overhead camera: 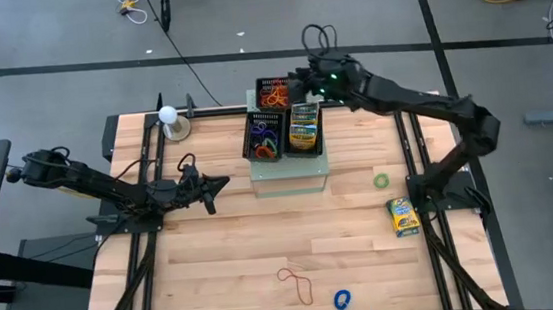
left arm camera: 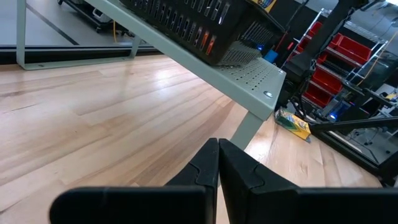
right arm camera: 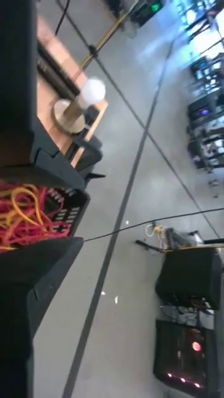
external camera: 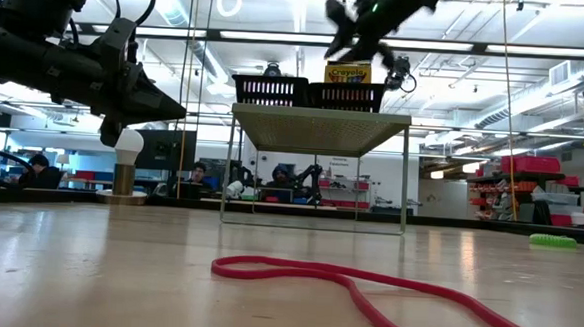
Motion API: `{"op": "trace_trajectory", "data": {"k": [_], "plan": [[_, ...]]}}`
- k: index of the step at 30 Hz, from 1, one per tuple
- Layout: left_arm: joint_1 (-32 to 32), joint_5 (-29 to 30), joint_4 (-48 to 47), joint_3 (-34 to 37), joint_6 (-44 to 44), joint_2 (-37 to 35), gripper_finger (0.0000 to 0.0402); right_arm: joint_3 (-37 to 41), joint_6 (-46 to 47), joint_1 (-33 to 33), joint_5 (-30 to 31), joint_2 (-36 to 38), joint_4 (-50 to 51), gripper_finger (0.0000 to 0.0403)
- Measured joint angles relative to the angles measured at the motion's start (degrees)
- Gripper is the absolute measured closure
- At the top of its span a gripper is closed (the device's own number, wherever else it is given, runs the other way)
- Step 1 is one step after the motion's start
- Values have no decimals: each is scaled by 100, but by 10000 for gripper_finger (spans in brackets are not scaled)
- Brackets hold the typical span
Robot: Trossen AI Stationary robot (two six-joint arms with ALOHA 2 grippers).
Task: Pick & Place Office Desk Supplies
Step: Put the blue spiral keychain into the bottom left black bin
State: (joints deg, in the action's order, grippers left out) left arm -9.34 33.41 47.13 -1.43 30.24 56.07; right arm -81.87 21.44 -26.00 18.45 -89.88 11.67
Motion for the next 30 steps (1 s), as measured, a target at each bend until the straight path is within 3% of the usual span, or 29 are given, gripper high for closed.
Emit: {"op": "trace_trajectory", "data": {"k": [7, 9, 17, 26, 30], "plan": [[0, 2, 0, 0, 0, 0, 385, 0, 178, 1026, 715, 1070, 1297, 376], [0, 0, -2, 0, 0, 0, 385, -4, 445, 1471, 887, 1252, 1707, 394], [0, 0, 11, 0, 0, -2, 385, -2, 2534, 3473, 1594, 759, 2850, 398], [0, 0, 25, 2, 0, -2, 385, -2, 5808, 5099, 1592, 224, 3476, 400], [0, 2, 26, 2, 0, -2, 385, -2, 7154, 5515, 1112, 61, 4032, 401]]}}
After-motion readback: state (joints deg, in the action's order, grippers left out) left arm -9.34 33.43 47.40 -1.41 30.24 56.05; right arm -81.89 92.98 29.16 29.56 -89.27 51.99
